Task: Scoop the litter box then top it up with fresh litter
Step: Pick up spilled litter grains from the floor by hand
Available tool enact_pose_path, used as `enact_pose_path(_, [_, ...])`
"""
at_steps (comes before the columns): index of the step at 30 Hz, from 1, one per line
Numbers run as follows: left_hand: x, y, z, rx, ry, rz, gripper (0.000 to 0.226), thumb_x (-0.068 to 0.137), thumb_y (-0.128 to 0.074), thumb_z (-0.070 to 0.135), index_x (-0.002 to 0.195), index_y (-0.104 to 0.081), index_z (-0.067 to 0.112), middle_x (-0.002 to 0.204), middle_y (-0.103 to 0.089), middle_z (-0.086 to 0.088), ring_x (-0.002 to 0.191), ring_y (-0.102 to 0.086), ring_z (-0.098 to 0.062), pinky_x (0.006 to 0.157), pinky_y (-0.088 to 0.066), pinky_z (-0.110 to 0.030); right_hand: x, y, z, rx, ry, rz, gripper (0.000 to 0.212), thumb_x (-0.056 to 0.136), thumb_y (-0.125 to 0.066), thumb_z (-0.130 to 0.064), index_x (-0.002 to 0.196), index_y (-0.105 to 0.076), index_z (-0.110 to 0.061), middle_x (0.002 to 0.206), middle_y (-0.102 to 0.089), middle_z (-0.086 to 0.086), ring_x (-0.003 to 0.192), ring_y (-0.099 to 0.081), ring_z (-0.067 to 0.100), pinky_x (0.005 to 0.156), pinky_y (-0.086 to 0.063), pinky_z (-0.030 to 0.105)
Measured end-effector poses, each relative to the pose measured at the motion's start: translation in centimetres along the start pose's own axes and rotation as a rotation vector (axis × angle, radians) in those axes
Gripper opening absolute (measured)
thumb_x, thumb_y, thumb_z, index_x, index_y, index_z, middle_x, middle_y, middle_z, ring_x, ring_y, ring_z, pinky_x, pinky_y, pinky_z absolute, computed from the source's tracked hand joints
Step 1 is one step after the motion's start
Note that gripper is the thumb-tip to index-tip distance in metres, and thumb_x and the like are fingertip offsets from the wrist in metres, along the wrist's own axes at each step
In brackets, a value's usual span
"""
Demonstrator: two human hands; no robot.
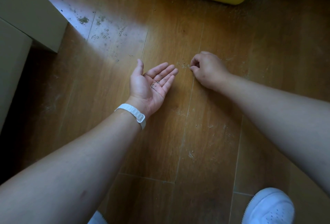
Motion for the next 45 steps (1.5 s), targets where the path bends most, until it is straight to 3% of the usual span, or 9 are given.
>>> enact_pose_path(7, [0.3,0.3,-0.2,0.006,0.0,0.006,0.077,0.098,-0.032,0.061,0.117,-0.061,-0.008,0.113,-0.069,-0.024,0.107,-0.067,-0.035,0.102,-0.049,-0.038,0.0,-0.6,-0.6,-0.049,0.038,-0.075,0.014,0.098,-0.05,-0.022,0.101,-0.061,-0.013,0.104,-0.052,0.003,0.094,-0.05,0.018,0.079,-0.042,0.03])
enact_pose_path(13, [0.7,0.9,-0.4,-0.008,-0.011,0.023,0.075,0.099,-0.033,0.058,0.118,-0.059,-0.009,0.11,-0.069,-0.026,0.106,-0.068,-0.036,0.1,-0.051,-0.039,-2.6,0.6,-5.2,0.241,0.121,0.078,0.008,0.089,-0.058,-0.014,0.091,-0.064,-0.01,0.093,-0.054,0.0,0.086,-0.053,0.016,0.079,-0.045,0.031])
enact_pose_path(16, [0.9,0.6,-0.6,-0.057,-0.006,0.007,0.076,0.099,-0.035,0.057,0.125,-0.055,-0.012,0.111,-0.066,-0.028,0.104,-0.067,-0.039,0.091,-0.055,-0.042,-4.9,0.3,-8.8,0.385,0.214,0.066,0.004,0.084,-0.061,-0.009,0.085,-0.065,-0.01,0.082,-0.047,-0.016,0.081,-0.053,0.012,0.075,-0.043,0.023])
enact_pose_path(19, [1.0,0.1,-0.8,-0.052,0.02,-0.015,0.079,0.097,-0.034,0.06,0.128,-0.055,-0.009,0.129,-0.056,-0.034,0.118,-0.059,-0.043,0.102,-0.047,-0.05,-5.8,-0.3,-10.5,0.409,0.275,0.043,0.003,0.083,-0.063,-0.009,0.084,-0.066,-0.007,0.079,-0.042,-0.024,0.079,-0.049,0.006,0.074,-0.04,0.019])
enact_pose_path(21, [0.9,0.0,-0.6,-0.05,0.011,-0.004,0.076,0.098,-0.035,0.059,0.122,-0.058,-0.009,0.119,-0.062,-0.033,0.113,-0.062,-0.044,0.098,-0.05,-0.05,-5.5,-0.3,-10.3,0.412,0.261,0.05,0.006,0.083,-0.063,-0.012,0.087,-0.067,-0.008,0.082,-0.047,-0.019,0.079,-0.052,0.009,0.074,-0.044,0.023])
enact_pose_path(24, [0.8,0.2,-0.1,-0.065,-0.007,-0.001,0.072,0.099,-0.036,0.056,0.113,-0.06,-0.011,0.097,-0.07,-0.027,0.095,-0.069,-0.04,0.087,-0.056,-0.044,-4.6,0.4,-8.7,0.394,0.211,0.112,0.006,0.082,-0.064,-0.013,0.086,-0.068,-0.011,0.087,-0.056,-0.003,0.079,-0.057,0.014,0.074,-0.049,0.031])
enact_pose_path(28, [0.9,1.1,0.2,-0.032,-0.003,0.015,0.074,0.099,-0.033,0.057,0.113,-0.061,-0.009,0.109,-0.069,-0.027,0.106,-0.068,-0.037,0.097,-0.052,-0.039,-2.2,1.3,-4.9,0.256,0.113,0.2,0.008,0.085,-0.064,-0.015,0.088,-0.069,-0.009,0.088,-0.057,0.002,0.082,-0.057,0.018,0.073,-0.043,0.026])
enact_pose_path(32, [0.9,1.4,0.5,-0.036,-0.004,0.022,0.075,0.099,-0.032,0.058,0.113,-0.062,-0.009,0.109,-0.07,-0.025,0.107,-0.067,-0.036,0.1,-0.051,-0.038,-0.2,0.5,-1.4,0.12,0.014,0.147,0.016,0.091,-0.061,-0.021,0.098,-0.068,-0.01,0.098,-0.057,0.004,0.09,-0.055,0.017,0.075,-0.036,0.021])
enact_pose_path(45, [1.4,1.6,0.7,-0.034,-0.007,0.026,0.076,0.098,-0.032,0.059,0.116,-0.061,-0.009,0.11,-0.07,-0.025,0.107,-0.068,-0.036,0.1,-0.051,-0.038,1.4,-0.4,-1.4,0.05,0.022,0.099,0.015,0.093,-0.058,-0.022,0.099,-0.067,-0.011,0.104,-0.058,0.005,0.094,-0.053,0.017,0.077,-0.038,0.025])
Point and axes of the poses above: each hand's wrist, its own x-axis towards the middle knuckle, its own y-axis out of the back of the hand, z = x × y, the point moved 10 cm from there along x, towards the middle knuckle
